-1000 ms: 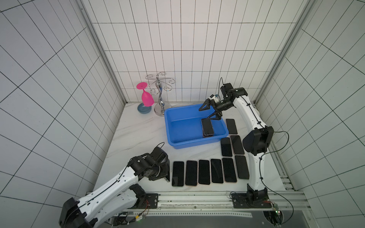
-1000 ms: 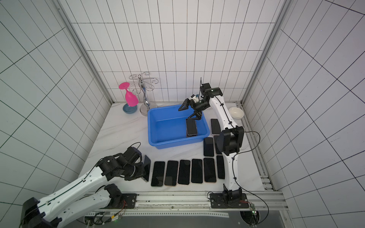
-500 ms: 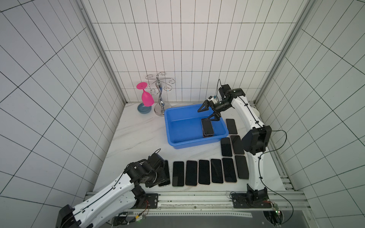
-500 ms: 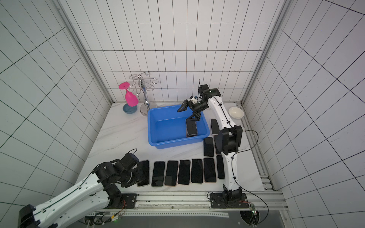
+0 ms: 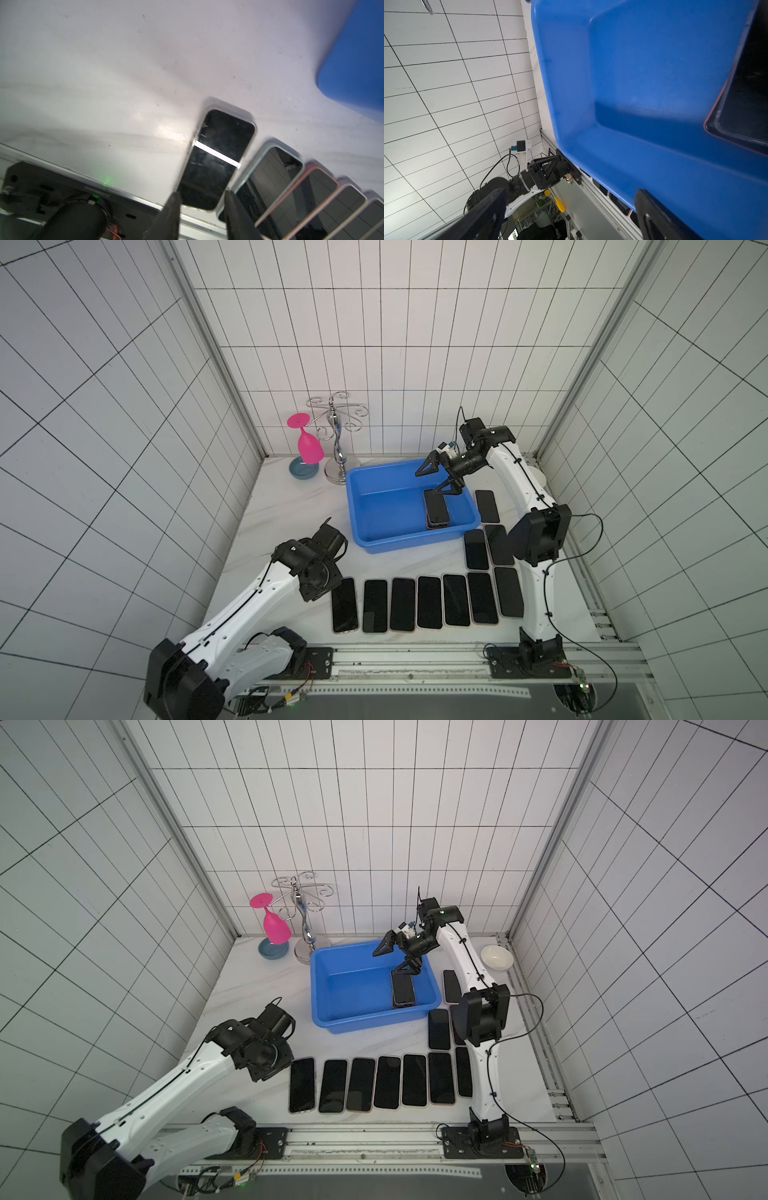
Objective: Take the phone out of the storage box
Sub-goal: Place the phone at the center of the board.
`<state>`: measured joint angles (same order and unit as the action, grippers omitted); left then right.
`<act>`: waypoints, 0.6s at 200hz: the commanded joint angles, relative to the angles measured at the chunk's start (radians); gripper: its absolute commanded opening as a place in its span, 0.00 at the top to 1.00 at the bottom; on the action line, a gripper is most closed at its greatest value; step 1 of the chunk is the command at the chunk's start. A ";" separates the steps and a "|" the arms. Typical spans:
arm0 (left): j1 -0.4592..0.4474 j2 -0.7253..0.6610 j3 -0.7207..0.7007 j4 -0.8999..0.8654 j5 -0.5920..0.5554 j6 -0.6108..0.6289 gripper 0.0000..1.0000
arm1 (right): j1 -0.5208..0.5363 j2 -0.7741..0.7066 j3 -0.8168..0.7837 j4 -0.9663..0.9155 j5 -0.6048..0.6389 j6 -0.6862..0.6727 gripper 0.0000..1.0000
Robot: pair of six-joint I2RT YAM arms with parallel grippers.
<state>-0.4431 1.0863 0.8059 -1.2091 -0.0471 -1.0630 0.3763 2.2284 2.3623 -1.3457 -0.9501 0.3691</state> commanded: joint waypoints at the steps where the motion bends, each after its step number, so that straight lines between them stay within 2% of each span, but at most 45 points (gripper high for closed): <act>1: 0.082 0.038 -0.086 0.071 0.025 0.019 0.98 | 0.010 0.010 -0.011 -0.024 -0.005 -0.019 0.01; 57: 0.100 0.217 -0.122 0.294 0.074 0.087 1.00 | 0.021 0.010 -0.017 -0.035 0.008 -0.029 0.01; 85: 0.091 0.255 -0.141 0.349 0.082 0.121 1.00 | 0.021 0.009 -0.020 -0.037 0.015 -0.032 0.01; 120: 0.074 0.271 -0.190 0.447 0.146 0.138 1.00 | 0.021 0.013 -0.021 -0.041 0.029 -0.036 0.01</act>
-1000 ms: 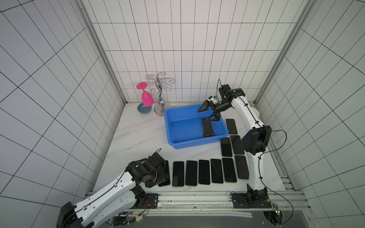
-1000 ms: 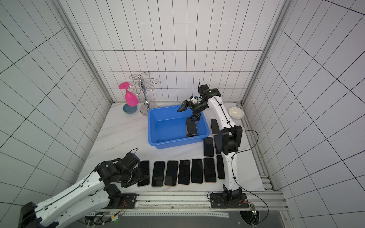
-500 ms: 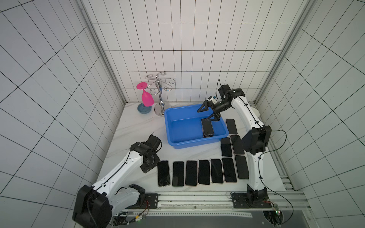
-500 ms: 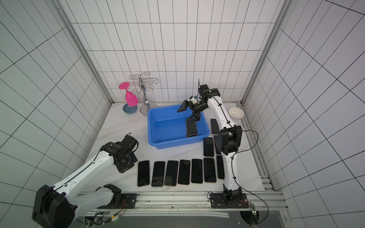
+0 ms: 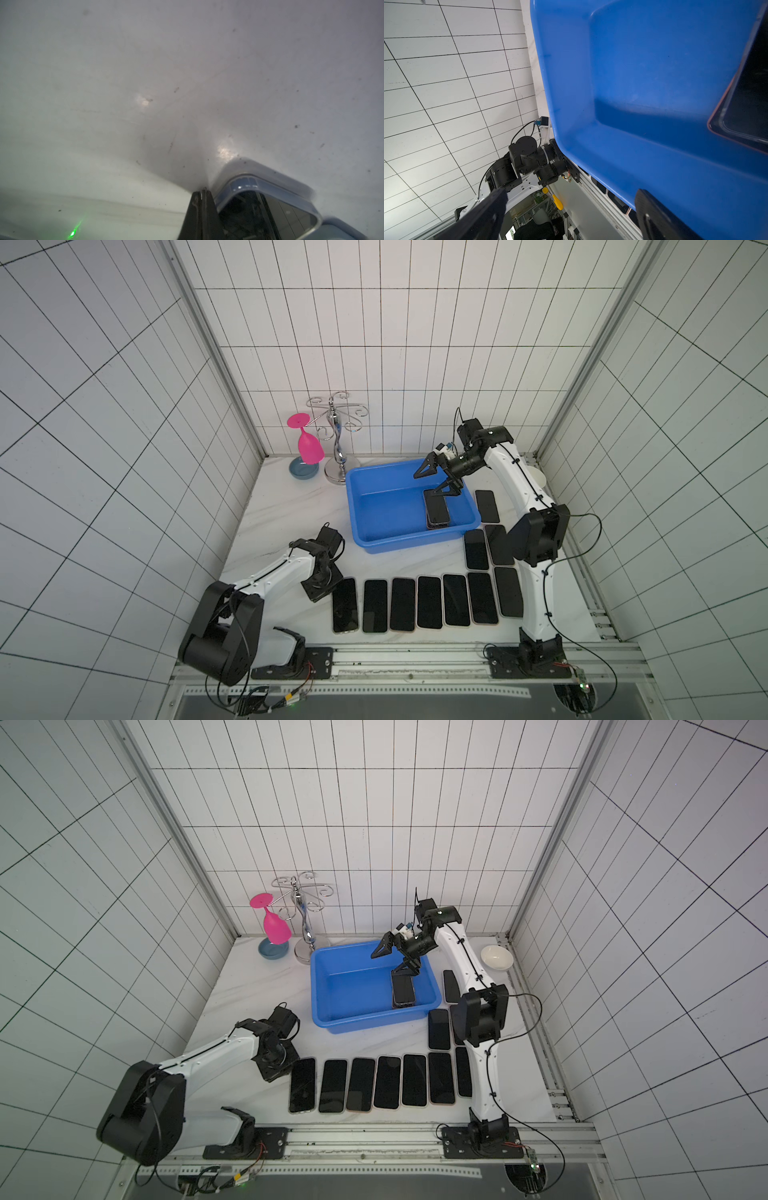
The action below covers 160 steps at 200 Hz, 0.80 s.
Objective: Take the phone out of the storage box
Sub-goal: Place the phone at the center of the board.
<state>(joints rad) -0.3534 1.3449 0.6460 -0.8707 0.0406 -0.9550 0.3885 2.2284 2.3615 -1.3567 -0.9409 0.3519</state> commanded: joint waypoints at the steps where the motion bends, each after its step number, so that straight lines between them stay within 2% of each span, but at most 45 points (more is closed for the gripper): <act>1: -0.016 0.012 -0.031 0.110 0.059 0.030 1.00 | 0.009 0.014 -0.021 -0.030 0.021 -0.019 0.01; 160: -0.009 0.023 0.002 0.209 0.143 0.081 1.00 | -0.029 0.037 -0.007 -0.045 0.102 -0.025 0.01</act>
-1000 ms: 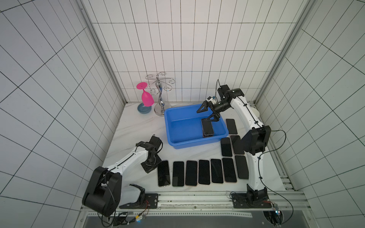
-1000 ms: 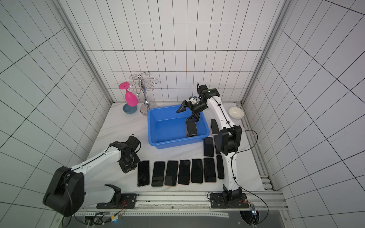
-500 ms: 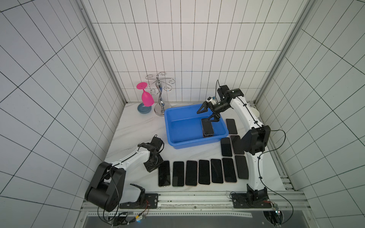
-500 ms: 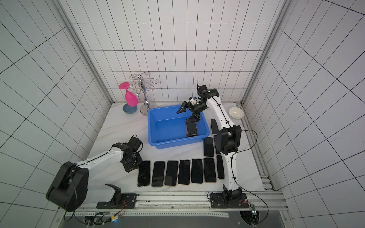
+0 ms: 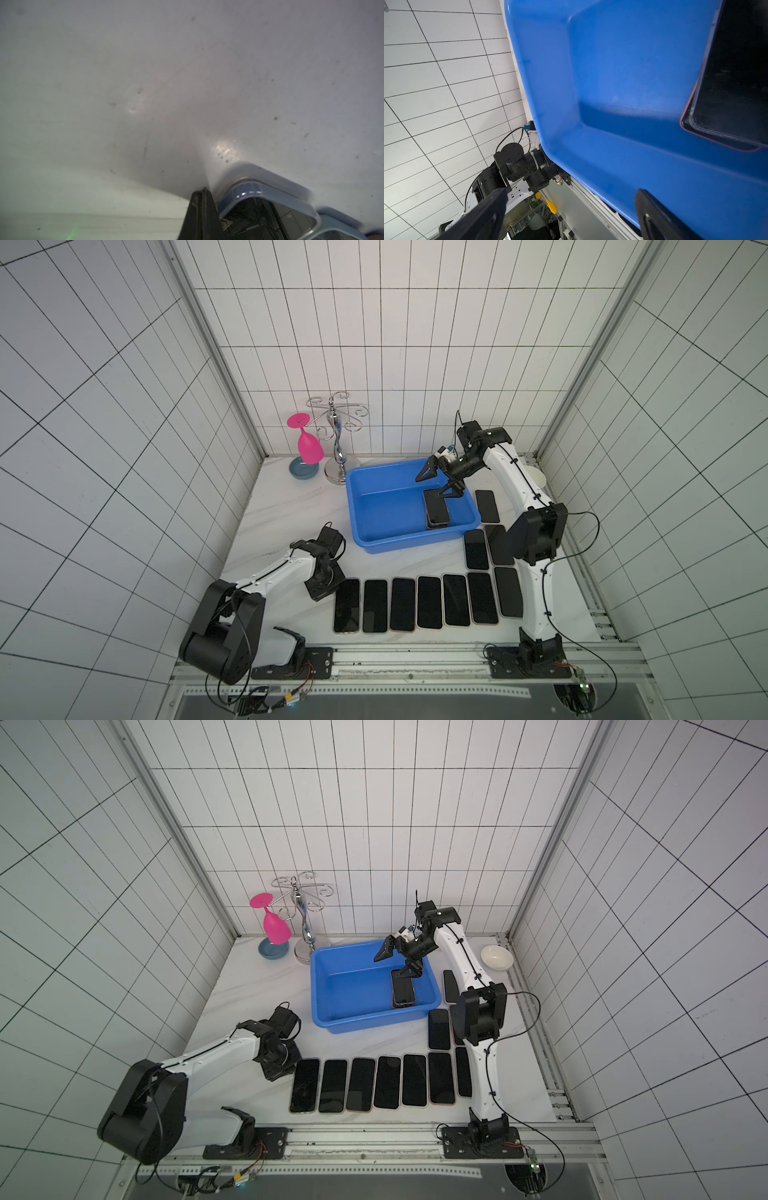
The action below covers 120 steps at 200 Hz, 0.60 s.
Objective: Take the phone out of the storage box
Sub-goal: Place the phone at the center of the board, then adjust the storage box at the center of the board.
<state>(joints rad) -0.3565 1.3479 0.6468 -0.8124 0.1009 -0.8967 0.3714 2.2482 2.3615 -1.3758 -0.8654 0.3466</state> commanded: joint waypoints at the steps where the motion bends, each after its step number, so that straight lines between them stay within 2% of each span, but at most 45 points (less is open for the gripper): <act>1: -0.006 0.020 0.001 0.151 0.083 0.023 1.00 | -0.013 0.016 -0.007 -0.026 0.027 -0.020 0.01; 35: 0.000 0.011 0.006 0.138 0.077 0.033 1.00 | -0.024 0.010 -0.004 -0.028 0.042 -0.019 0.01; 68: 0.042 0.001 0.017 0.028 -0.003 0.045 1.00 | -0.045 -0.003 0.011 -0.031 0.064 -0.021 0.01; 95: 0.092 -0.043 0.039 -0.067 -0.057 0.068 0.87 | -0.053 -0.020 0.019 -0.042 0.108 -0.039 0.01; 120: 0.122 -0.088 0.066 -0.108 -0.065 0.070 0.85 | -0.068 -0.046 0.033 -0.057 0.190 -0.053 0.01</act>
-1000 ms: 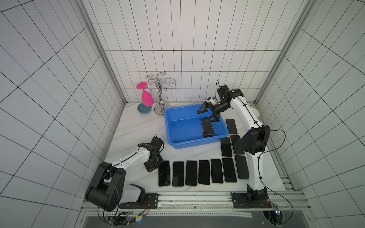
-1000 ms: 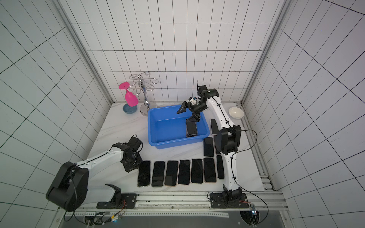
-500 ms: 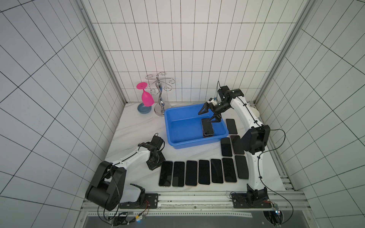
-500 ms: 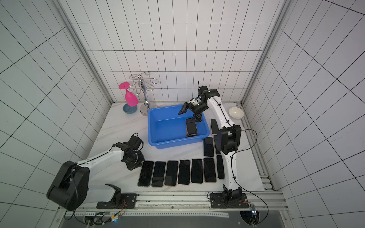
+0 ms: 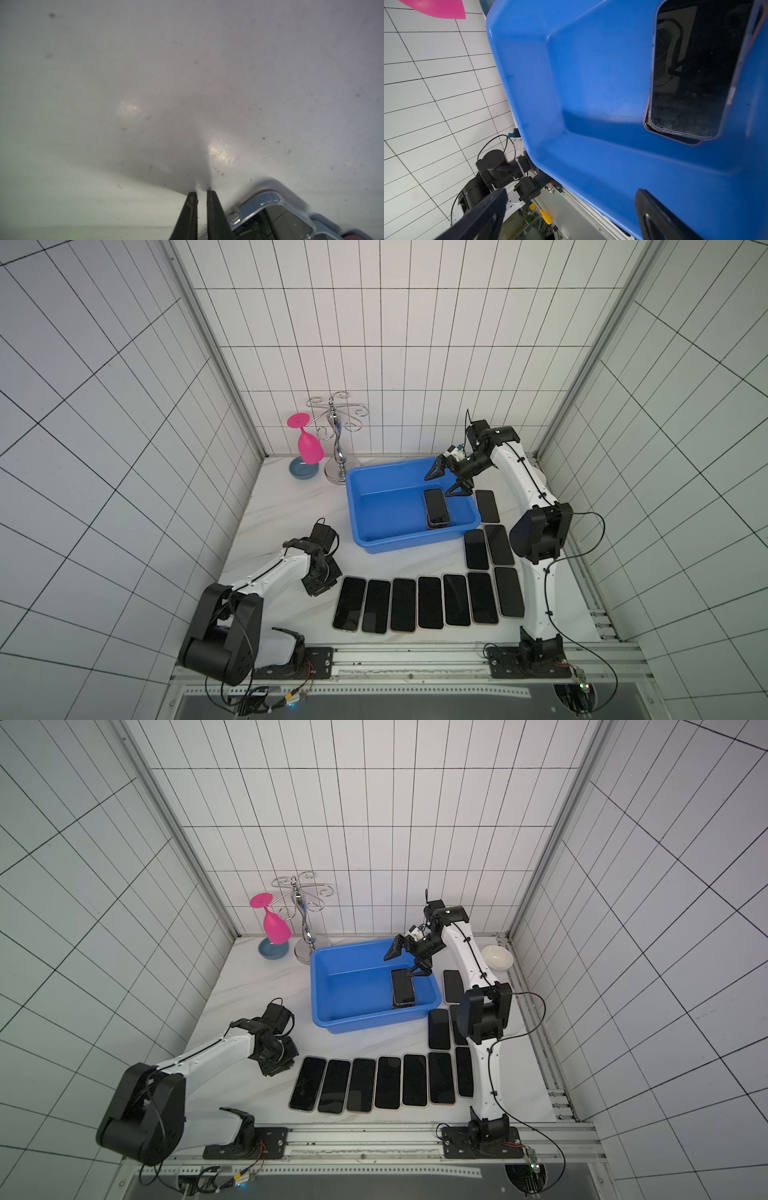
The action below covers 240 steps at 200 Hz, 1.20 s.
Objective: Take the phone out of the storage box
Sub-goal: Adjust the storage box at the center of the board.
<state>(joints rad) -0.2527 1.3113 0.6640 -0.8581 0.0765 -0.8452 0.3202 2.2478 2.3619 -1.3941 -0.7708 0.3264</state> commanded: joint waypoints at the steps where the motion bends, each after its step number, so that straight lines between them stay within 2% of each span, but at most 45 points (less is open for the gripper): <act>1: 0.018 -0.053 0.051 -0.063 -0.040 0.019 0.85 | -0.017 -0.047 0.033 -0.039 0.102 -0.035 0.01; 26: 0.018 -0.089 0.160 -0.066 -0.029 0.016 0.80 | -0.040 -0.068 0.043 -0.082 0.294 -0.049 0.01; 36: 0.020 -0.091 0.214 -0.020 0.002 0.043 0.67 | -0.044 -0.074 0.046 -0.101 0.392 -0.061 0.01; 47: 0.019 -0.075 0.271 0.033 0.029 0.073 0.58 | -0.045 -0.077 0.047 -0.118 0.479 -0.079 0.01; 69: 0.019 0.021 0.376 0.088 0.029 0.104 0.48 | -0.044 -0.061 0.042 -0.137 0.551 -0.108 0.01; 94: 0.018 0.188 0.474 0.117 0.072 0.125 0.46 | -0.044 -0.042 0.002 -0.109 0.587 -0.120 0.01; 113: 0.018 0.277 0.526 0.155 0.106 0.131 0.45 | -0.044 -0.013 -0.009 -0.100 0.598 -0.127 0.01; 149: 0.017 0.406 0.634 0.185 0.170 0.135 0.45 | -0.046 0.046 0.002 -0.082 0.571 -0.128 0.08; 184: 0.021 0.462 0.716 0.153 0.144 0.149 0.47 | -0.046 0.106 0.022 -0.074 0.515 -0.121 0.14; 240: 0.067 0.458 0.736 0.141 0.135 0.161 0.47 | -0.046 0.165 0.039 -0.001 0.349 -0.051 0.43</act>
<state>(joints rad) -0.2012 1.7706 1.3731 -0.7357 0.1783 -0.7048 0.2569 2.3787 2.3653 -1.4498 -0.2752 0.2249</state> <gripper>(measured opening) 0.532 0.623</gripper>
